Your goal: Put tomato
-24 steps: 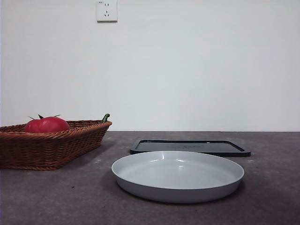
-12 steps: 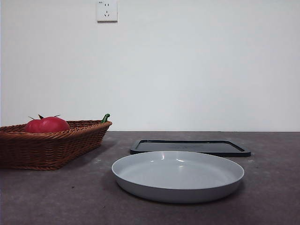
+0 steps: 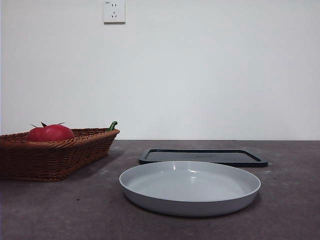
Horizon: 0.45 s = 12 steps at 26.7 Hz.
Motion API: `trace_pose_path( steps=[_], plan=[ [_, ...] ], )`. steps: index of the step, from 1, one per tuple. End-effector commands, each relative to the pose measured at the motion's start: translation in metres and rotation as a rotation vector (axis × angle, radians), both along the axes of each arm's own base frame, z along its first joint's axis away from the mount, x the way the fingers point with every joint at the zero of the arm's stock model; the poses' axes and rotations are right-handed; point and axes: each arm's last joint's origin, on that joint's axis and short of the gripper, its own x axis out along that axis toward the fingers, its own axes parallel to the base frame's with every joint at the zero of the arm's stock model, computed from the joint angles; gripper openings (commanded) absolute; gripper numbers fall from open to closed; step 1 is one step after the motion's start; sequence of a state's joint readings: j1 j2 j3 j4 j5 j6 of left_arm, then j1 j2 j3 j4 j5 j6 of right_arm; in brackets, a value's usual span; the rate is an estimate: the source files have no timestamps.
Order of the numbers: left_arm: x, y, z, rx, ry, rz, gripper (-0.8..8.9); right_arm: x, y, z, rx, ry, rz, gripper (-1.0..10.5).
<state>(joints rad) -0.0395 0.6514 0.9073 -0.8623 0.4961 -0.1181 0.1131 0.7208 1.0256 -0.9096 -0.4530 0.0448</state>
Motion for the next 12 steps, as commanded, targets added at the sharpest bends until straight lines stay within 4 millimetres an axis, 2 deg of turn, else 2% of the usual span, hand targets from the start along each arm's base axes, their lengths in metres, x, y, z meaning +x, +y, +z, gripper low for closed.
trace_pose_path(
  steps=[1,5,10,12],
  plan=[
    [0.000,-0.003,0.011,0.040,-0.003,-0.055,0.10,0.001,0.005,0.007,-0.038,0.004,0.075,0.1],
    [0.000,-0.005,0.015,0.073,0.049,-0.103,0.10,0.003,0.016,0.005,-0.066,0.052,0.172,0.1],
    [0.000,-0.005,0.015,0.074,0.049,-0.104,0.19,0.003,0.020,0.004,-0.072,0.063,0.204,0.1],
    [0.000,-0.005,0.015,0.074,0.050,-0.103,1.27,0.003,0.020,0.004,-0.073,0.064,0.202,0.1]
  ],
)
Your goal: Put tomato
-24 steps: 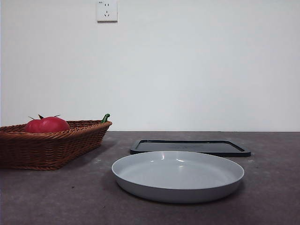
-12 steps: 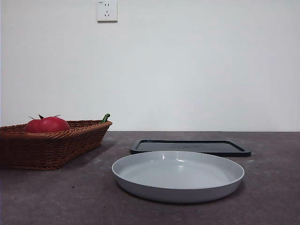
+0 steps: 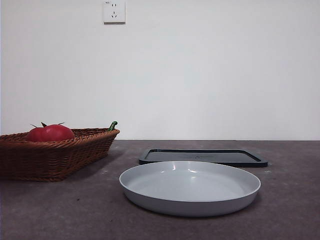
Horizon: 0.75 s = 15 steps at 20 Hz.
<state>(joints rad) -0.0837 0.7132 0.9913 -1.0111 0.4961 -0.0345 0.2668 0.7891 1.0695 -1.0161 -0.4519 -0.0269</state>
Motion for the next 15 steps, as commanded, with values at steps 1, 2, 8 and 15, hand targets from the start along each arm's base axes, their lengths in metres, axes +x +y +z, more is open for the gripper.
trace_pose_path(
  steps=[1,2,8,15],
  plan=[
    [0.001,0.000,0.006,0.009,-0.034,-0.015,2.25,0.001,0.001,0.005,0.000,-0.023,0.010,0.4],
    [0.001,0.000,0.007,0.010,-0.037,-0.015,3.19,0.001,0.001,0.005,0.002,-0.020,0.008,1.2],
    [0.002,0.000,0.006,0.018,-0.039,-0.009,4.69,0.001,0.001,0.005,0.005,-0.016,0.004,4.4],
    [0.038,-0.001,0.003,0.080,-0.061,0.058,4.69,0.001,0.001,0.006,0.007,-0.024,0.003,4.4]
  ],
)
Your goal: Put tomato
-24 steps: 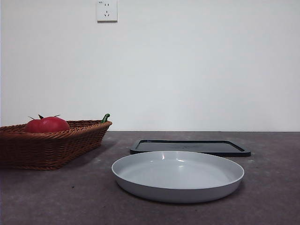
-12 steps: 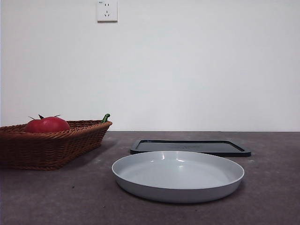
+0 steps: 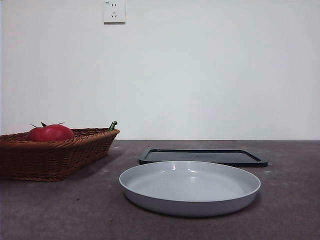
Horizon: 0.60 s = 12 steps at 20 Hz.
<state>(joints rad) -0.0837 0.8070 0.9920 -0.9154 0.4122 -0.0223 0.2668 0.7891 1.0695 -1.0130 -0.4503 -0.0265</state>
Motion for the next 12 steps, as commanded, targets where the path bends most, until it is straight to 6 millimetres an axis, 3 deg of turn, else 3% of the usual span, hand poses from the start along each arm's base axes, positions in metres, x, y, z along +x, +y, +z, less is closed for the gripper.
trace_pose_path(
  steps=[1,6,12],
  plan=[
    [0.018,-0.001,0.005,0.026,-0.060,0.012,4.69,0.001,0.001,0.006,0.008,-0.025,0.004,4.4],
    [0.073,-0.005,-0.009,0.056,-0.098,0.020,4.69,0.002,0.001,0.007,0.011,-0.036,0.004,4.4],
    [0.129,-0.009,-0.045,0.119,-0.069,0.024,4.69,0.002,0.001,0.007,0.011,-0.036,0.005,4.4]
  ],
)
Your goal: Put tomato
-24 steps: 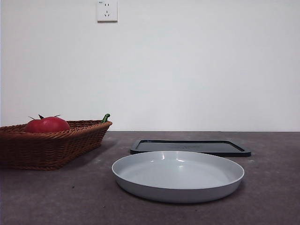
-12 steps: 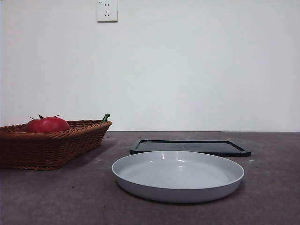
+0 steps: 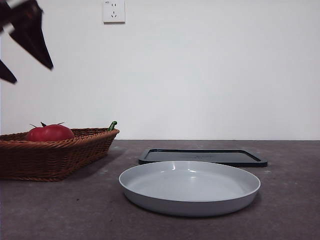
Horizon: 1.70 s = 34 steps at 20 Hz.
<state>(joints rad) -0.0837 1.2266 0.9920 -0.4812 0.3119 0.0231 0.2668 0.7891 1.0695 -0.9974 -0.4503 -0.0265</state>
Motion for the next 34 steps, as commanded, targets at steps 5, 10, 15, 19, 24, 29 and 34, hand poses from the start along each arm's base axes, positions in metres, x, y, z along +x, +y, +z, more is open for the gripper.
trace_pose_path(
  steps=[5,10,15,19,24,29,34],
  plan=[
    [0.040,-0.008,-0.029,0.056,-0.004,-0.063,4.69,0.001,0.001,0.006,0.007,-0.021,0.005,4.4],
    [0.057,-0.013,-0.056,0.074,0.055,-0.086,4.69,0.001,0.001,0.006,0.007,-0.020,0.005,4.4],
    [0.065,-0.015,-0.075,0.080,0.119,-0.093,4.69,0.001,0.001,0.006,0.007,-0.020,0.005,4.4],
    [0.067,-0.016,-0.081,0.082,0.139,-0.095,4.69,0.001,0.001,0.006,0.007,-0.020,0.005,4.4],
    [0.066,-0.017,-0.082,0.090,0.139,-0.106,4.69,0.001,0.001,0.006,0.007,-0.020,0.005,4.4],
    [0.066,-0.017,-0.083,0.090,0.152,-0.108,4.56,0.001,0.001,0.006,0.007,-0.020,0.005,4.4],
    [0.065,-0.017,-0.084,0.088,0.173,-0.104,2.76,0.001,0.001,0.006,0.007,-0.021,0.005,4.4]
  ],
)
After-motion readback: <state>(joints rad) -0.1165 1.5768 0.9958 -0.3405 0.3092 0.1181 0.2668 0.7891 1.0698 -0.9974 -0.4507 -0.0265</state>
